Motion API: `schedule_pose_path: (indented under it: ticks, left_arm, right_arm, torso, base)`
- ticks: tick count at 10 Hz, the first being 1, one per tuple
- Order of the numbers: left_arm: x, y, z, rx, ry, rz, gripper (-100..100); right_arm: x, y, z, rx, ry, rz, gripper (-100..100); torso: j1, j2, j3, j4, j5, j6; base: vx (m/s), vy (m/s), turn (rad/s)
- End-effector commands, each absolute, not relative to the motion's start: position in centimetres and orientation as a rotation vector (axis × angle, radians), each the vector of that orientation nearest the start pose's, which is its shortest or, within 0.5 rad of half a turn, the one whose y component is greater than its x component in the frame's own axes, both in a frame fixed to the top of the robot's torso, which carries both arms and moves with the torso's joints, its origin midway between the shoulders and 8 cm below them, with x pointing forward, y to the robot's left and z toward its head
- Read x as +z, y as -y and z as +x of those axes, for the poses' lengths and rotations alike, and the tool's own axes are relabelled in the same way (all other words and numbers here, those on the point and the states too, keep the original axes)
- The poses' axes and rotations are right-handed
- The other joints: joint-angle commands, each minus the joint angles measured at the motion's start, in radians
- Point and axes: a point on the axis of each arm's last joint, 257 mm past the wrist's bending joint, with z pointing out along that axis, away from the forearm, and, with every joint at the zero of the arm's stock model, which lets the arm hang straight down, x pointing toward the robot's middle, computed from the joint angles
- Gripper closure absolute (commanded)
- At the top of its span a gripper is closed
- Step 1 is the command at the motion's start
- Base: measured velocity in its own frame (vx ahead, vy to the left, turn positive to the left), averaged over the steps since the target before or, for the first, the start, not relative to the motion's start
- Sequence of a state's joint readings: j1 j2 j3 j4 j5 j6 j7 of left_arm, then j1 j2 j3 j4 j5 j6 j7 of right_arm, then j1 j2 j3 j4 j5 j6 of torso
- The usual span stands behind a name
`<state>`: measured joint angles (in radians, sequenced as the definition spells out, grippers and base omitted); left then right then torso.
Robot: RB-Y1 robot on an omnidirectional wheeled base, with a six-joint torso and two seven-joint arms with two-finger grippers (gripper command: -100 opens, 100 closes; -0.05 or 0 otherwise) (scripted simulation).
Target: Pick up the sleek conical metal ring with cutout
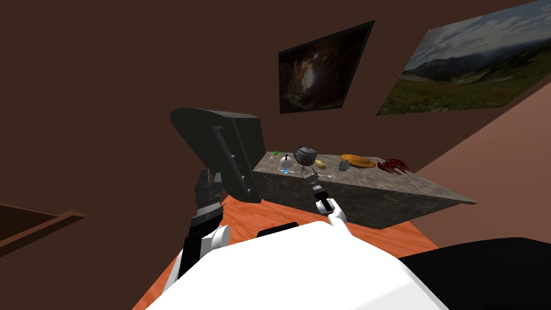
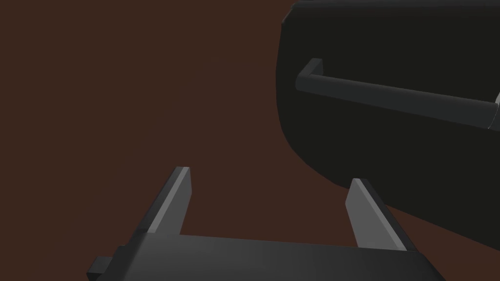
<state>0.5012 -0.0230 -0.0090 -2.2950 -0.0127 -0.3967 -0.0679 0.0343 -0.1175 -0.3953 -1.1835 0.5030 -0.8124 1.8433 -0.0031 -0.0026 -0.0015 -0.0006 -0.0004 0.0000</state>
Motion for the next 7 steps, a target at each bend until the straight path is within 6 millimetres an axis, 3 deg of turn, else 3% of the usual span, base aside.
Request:
schedule_pose_path:
  ticks: [1,7]
  left_arm:
    - [1.1,-28.0,35.8,-1.219,-0.679,-0.713,0]
    - [1.1,-28.0,35.8,-1.219,-0.679,-0.713,0]
  right_arm:
    - [-24.3,36.6,46.8,-0.774,-1.184,-0.576,-100]
    - [-29.0,36.5,46.3,-0.853,-1.302,-0.574,-100]
  torso:
    - [0.0,0.0,0.0,0.0,0.0,0.0]
    - [-0.001,-0.003,-0.001,-0.001,0.0,0.0]
  base:
    - [0.042,-0.038,-0.017]
    - [0.075,-0.052,-0.022]
